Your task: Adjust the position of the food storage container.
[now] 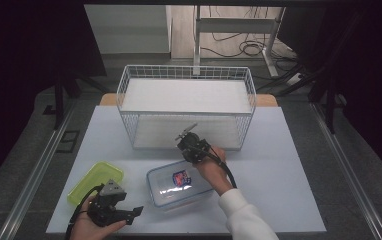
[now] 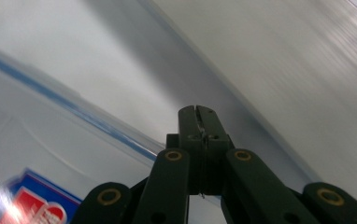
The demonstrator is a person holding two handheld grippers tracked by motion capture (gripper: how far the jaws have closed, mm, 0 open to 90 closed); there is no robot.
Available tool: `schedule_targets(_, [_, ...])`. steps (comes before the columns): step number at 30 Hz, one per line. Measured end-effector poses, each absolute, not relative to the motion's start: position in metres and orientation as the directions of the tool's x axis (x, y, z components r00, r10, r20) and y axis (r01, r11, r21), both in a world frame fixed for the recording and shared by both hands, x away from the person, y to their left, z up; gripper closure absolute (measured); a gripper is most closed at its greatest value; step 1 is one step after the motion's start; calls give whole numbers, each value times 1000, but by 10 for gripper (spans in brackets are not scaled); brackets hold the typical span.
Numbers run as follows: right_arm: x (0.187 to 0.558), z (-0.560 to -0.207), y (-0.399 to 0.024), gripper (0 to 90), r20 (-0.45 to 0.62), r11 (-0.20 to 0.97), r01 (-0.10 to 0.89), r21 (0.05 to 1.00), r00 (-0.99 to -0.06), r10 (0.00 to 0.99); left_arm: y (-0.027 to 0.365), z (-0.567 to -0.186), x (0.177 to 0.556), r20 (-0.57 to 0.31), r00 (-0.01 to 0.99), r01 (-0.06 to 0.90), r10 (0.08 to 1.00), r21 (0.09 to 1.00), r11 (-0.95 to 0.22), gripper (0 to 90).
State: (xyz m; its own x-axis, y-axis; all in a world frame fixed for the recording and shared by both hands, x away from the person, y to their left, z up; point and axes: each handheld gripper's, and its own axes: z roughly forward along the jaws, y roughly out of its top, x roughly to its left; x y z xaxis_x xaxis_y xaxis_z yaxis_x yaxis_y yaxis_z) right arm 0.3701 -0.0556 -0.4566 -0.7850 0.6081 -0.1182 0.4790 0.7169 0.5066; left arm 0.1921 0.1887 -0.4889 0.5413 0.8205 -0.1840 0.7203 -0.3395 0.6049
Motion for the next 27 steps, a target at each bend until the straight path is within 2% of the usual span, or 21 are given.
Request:
schedule_targets(7, [360, -448, -87, 893, -104, 681, 490, 545, -766, 635, 185, -491, 195, -185, 540, 724, 821, 599, -342, 240])
schedule_targets(18, [369, -457, -79, 893, -124, 704, 491, 514, -769, 627, 184, -494, 195, -188, 541, 727, 820, 595, -343, 236])
schedule_targets(27, [355, -455, -100, 894, -124, 716, 502, 485, -771, 625, 188, -491, 194, -206, 526, 727, 825, 613, -310, 229])
